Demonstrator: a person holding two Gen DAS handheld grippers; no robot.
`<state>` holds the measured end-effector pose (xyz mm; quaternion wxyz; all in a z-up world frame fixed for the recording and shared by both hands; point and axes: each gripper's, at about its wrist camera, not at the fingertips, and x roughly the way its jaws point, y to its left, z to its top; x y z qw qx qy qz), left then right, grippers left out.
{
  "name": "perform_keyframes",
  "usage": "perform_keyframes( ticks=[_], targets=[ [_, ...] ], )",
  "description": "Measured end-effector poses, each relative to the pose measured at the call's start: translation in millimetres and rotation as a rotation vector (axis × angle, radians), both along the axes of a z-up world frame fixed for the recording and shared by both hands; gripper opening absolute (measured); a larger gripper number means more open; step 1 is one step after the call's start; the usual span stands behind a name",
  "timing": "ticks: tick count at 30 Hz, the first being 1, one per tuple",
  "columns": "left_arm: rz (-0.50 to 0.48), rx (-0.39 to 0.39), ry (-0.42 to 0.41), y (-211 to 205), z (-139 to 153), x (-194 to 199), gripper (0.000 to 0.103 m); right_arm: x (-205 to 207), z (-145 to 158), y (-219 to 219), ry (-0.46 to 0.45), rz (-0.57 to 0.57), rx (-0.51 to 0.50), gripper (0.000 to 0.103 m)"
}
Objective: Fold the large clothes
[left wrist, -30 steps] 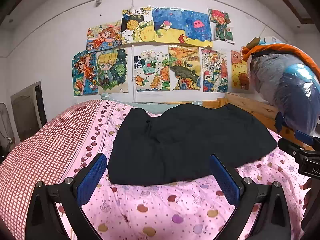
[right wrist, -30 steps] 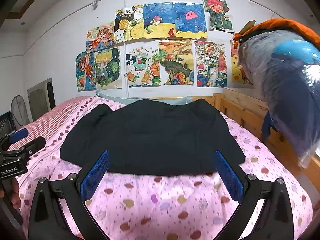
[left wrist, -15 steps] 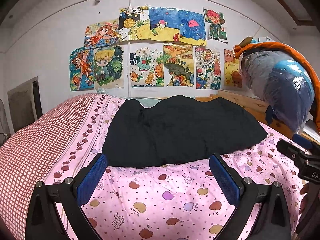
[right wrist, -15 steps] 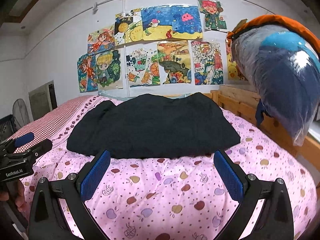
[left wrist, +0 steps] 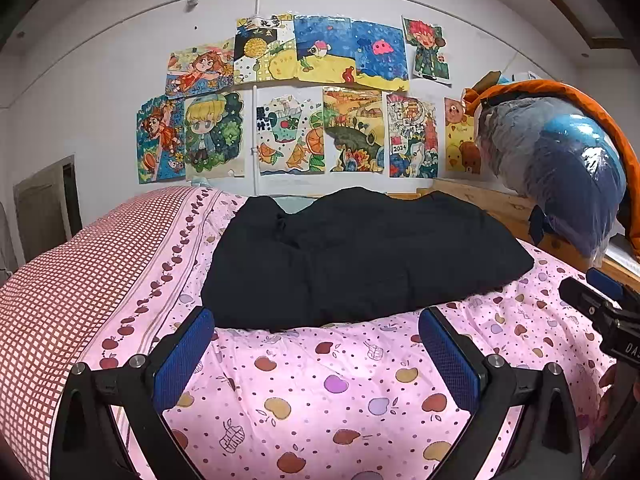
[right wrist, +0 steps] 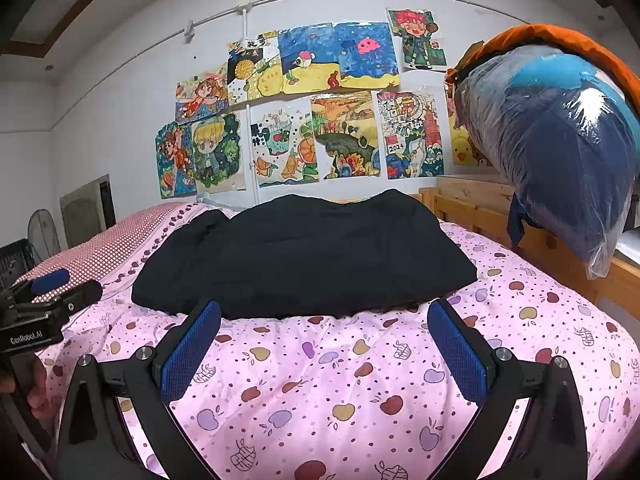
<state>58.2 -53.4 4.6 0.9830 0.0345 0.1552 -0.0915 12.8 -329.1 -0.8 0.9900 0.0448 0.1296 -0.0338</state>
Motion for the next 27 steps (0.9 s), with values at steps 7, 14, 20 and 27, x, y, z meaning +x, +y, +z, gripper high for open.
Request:
perform_keyframes(
  ticks=[7,14,20,27],
  targets=[
    [-0.009,0.011,-0.008,-2.0,-3.7,-0.6,0.103,-3.4,1.8,-0.3,-0.008,0.0,-0.002,0.101],
    [-0.039,0.02,-0.01,-3.2,-5.4,-4.6,0.103,-2.6,0.8,-1.1,0.003,-0.003,-0.006,0.102],
    [-0.048,0.024,-0.013,-4.3,-5.8,-5.4,0.103,0.5,-1.1,-0.5,0.019,0.007,-0.014,0.101],
    [-0.048,0.027,-0.012,-5.9,-5.1,-5.6,0.103,2.5,-1.3,0.5,0.025,0.016,-0.014,0.101]
  ],
)
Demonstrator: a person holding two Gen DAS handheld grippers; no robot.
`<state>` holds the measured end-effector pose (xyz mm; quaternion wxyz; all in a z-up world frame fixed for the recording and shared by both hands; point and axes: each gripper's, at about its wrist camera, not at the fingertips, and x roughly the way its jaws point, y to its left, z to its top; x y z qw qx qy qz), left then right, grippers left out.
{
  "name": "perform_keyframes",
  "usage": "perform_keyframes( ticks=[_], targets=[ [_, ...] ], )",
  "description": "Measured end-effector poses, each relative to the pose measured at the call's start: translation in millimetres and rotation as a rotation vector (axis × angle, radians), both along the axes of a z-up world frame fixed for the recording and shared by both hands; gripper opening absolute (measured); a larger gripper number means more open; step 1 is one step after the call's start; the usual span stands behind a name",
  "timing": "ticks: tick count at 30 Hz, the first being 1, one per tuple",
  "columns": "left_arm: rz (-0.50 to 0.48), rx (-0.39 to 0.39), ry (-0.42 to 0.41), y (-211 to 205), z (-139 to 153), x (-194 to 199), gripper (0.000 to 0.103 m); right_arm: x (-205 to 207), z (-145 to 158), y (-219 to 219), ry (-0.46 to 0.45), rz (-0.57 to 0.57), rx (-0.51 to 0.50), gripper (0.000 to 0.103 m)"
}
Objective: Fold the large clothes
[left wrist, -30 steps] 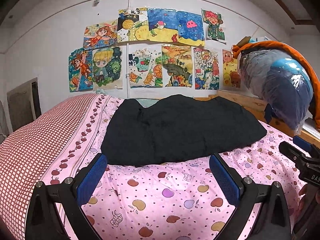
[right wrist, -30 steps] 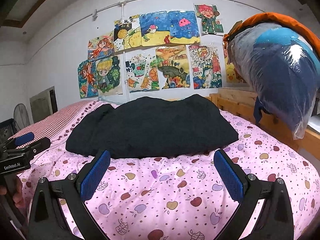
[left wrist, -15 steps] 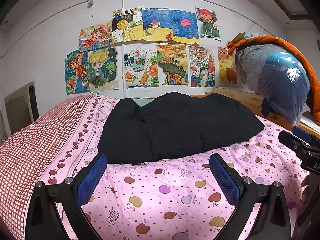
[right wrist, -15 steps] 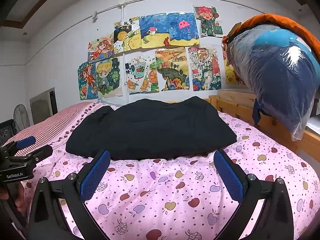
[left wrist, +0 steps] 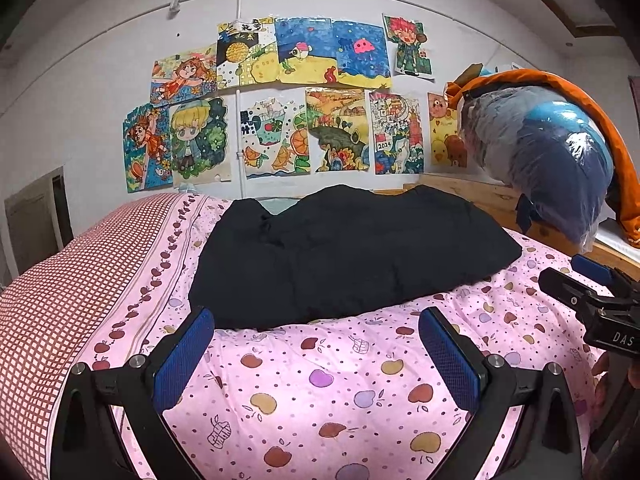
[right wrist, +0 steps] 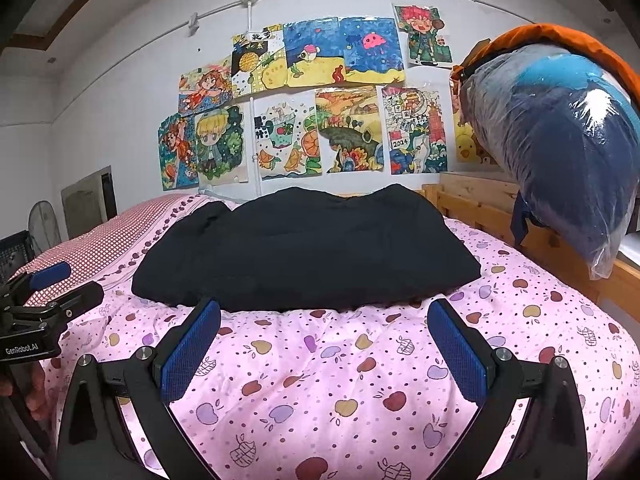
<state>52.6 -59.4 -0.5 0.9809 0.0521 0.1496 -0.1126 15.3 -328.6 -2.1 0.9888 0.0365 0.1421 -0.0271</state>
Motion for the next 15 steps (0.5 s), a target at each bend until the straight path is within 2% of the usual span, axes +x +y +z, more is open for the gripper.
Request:
perform_keyframes(
  ticks=[15],
  targets=[
    [0.002,-0.015,0.005,2.2,1.3,1.5,0.103,0.7,-1.1,-0.3,0.005,0.002,-0.001,0.101]
  ],
)
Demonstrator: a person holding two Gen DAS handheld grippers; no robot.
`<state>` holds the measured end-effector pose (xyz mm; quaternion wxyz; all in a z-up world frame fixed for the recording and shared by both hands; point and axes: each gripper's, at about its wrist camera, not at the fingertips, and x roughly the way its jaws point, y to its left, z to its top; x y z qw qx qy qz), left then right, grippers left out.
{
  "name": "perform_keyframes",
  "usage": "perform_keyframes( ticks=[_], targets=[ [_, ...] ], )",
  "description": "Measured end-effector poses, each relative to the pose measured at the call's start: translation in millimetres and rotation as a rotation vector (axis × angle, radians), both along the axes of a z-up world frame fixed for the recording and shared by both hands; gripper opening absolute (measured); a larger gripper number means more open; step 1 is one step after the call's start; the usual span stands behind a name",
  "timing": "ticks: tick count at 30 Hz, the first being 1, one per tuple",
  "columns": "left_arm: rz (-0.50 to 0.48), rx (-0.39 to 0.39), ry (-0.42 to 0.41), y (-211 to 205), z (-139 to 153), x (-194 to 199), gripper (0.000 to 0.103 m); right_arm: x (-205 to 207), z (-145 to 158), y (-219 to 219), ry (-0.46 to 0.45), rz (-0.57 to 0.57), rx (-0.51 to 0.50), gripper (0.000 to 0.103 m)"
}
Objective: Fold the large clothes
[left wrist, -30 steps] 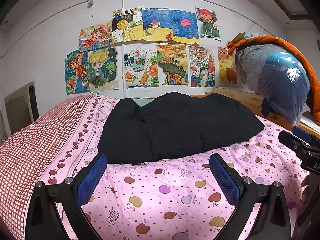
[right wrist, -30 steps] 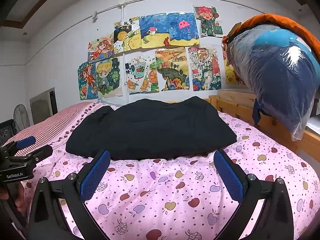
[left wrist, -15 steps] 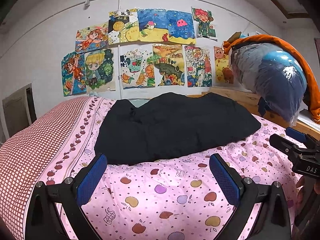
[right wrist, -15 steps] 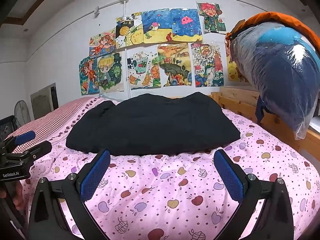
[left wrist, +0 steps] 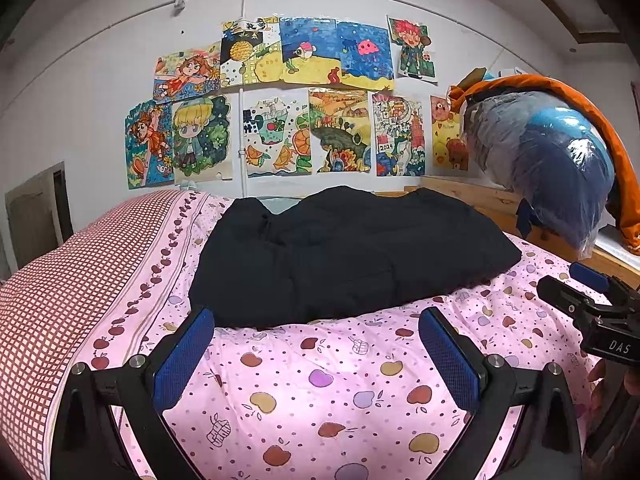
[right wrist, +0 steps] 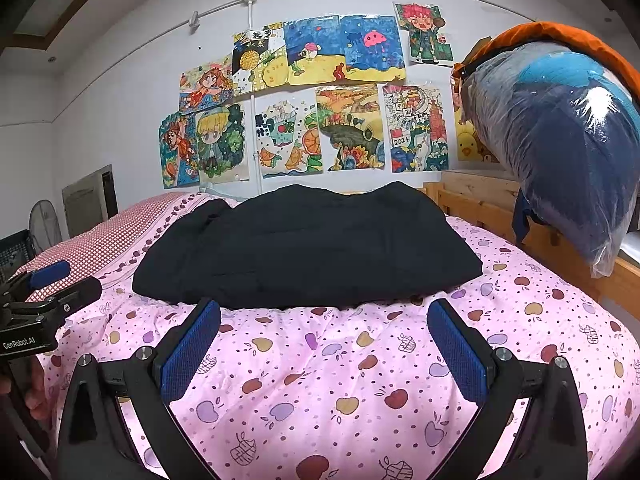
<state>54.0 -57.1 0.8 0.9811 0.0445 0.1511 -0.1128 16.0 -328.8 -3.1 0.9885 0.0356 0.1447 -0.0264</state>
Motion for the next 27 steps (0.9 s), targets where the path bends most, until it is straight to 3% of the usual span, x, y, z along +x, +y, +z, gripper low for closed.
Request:
perform_keyframes(
  ticks=[27],
  targets=[
    [-0.004,0.0,-0.007,-1.4,2.1,-1.2,0.103,0.5,-3.0,-0.9,0.006,0.001,0.004,0.101]
  ],
)
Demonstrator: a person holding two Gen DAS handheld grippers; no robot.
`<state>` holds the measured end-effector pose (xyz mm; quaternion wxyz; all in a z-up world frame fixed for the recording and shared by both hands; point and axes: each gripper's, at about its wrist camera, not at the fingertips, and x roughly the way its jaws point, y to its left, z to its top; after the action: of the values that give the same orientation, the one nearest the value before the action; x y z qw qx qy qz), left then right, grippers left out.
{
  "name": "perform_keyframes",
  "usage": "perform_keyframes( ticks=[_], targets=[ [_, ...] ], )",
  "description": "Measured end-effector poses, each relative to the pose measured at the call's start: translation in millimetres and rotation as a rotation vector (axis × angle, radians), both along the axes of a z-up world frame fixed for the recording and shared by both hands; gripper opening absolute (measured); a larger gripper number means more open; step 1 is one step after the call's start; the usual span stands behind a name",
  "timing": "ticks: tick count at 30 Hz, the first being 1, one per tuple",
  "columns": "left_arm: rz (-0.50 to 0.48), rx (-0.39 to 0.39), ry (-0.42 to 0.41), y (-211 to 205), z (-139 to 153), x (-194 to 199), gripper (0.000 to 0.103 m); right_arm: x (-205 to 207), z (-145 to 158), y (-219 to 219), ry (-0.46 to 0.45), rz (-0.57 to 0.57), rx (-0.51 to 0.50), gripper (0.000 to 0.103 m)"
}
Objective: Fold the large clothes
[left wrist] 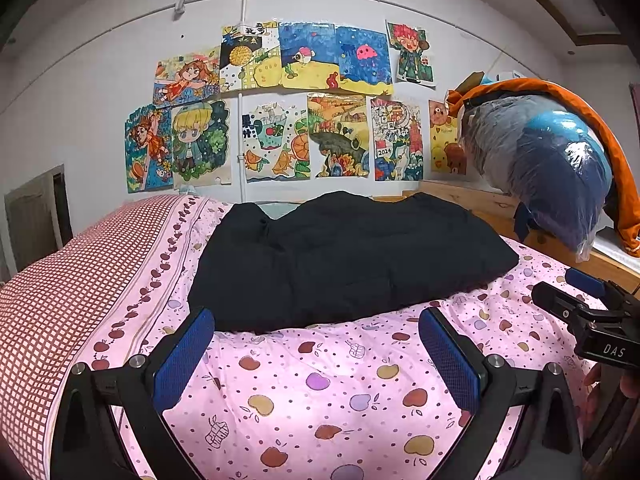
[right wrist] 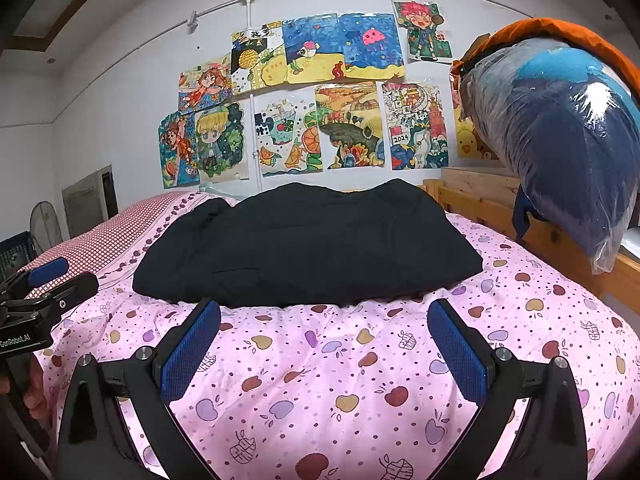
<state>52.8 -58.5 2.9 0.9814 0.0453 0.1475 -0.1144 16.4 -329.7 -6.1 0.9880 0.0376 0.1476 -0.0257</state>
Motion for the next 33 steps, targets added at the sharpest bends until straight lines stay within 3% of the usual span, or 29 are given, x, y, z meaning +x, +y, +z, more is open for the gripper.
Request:
perform_keyframes(
  ticks=[33],
  targets=[
    [0.0,-0.014,-0.001,-2.7,5.9,-1.8,0.103,-0.1,-0.3,0.6,0.0,-0.003,0.002,0.101]
  ],
)
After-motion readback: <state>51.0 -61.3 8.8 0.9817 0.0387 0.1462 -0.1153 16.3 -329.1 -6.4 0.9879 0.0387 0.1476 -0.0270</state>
